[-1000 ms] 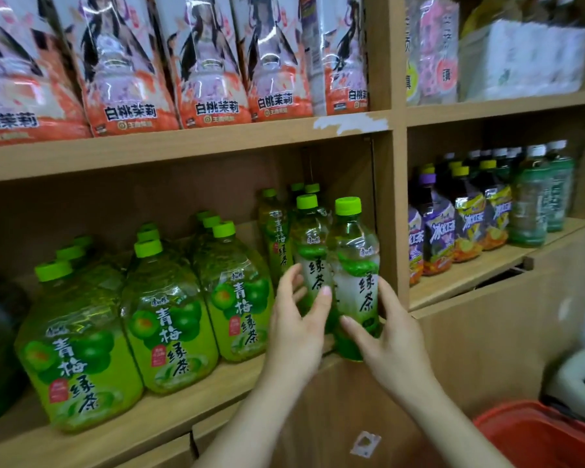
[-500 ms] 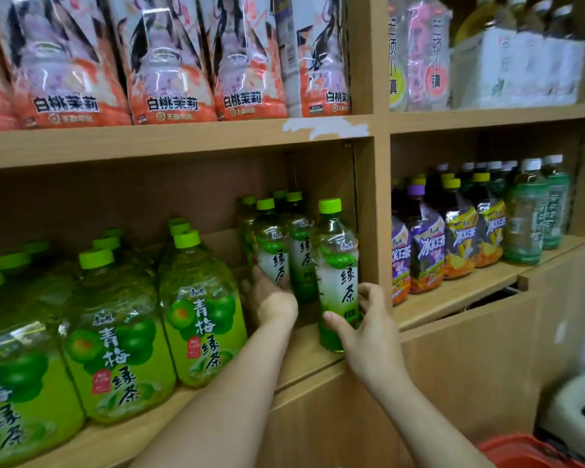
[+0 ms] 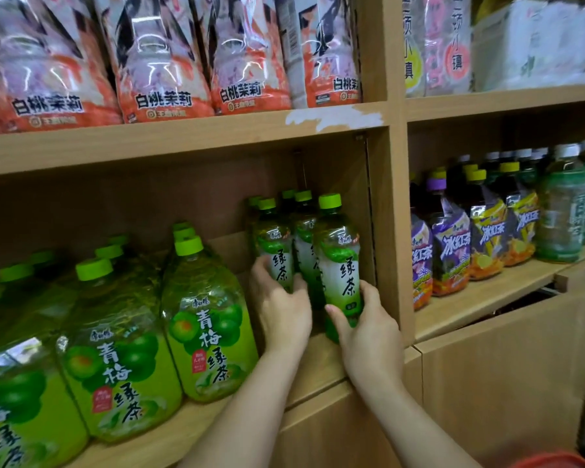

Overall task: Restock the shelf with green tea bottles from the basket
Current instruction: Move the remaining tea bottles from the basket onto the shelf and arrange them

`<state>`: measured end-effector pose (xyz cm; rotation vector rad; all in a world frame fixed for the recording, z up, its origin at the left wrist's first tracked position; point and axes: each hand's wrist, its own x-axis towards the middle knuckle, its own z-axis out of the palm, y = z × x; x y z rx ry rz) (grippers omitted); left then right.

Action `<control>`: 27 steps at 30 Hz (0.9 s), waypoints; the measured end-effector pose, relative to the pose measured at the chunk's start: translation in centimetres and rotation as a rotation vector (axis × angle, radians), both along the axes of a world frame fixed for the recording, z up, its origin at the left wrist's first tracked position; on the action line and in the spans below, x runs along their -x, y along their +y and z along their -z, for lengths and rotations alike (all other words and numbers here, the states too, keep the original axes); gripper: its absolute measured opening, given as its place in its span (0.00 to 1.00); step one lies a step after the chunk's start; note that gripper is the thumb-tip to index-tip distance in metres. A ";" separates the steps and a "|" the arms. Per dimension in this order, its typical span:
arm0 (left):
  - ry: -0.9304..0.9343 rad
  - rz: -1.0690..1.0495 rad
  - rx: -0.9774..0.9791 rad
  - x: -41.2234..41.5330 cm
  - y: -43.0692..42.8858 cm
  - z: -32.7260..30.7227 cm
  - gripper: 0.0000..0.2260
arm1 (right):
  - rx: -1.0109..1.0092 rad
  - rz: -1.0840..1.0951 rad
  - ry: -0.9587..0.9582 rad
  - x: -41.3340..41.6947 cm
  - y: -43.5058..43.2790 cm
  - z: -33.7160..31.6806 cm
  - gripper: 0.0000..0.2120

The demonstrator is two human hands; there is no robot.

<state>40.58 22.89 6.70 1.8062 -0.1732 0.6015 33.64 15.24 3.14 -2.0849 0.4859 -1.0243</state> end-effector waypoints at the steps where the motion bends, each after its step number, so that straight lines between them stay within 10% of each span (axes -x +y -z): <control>1: -0.024 0.089 -0.009 1.0 -0.2 0.1 0.21 | 0.021 -0.002 -0.001 0.0 0.0 0.1 0.28; 19: 0.127 0.128 -0.321 0.6 -2.6 0.3 0.24 | 0.232 -0.191 0.341 2.1 -0.7 -0.4 0.34; 27: -0.254 0.594 -0.287 13.6 -0.3 1.5 0.09 | 0.236 -0.166 0.319 18.4 -3.6 0.3 0.20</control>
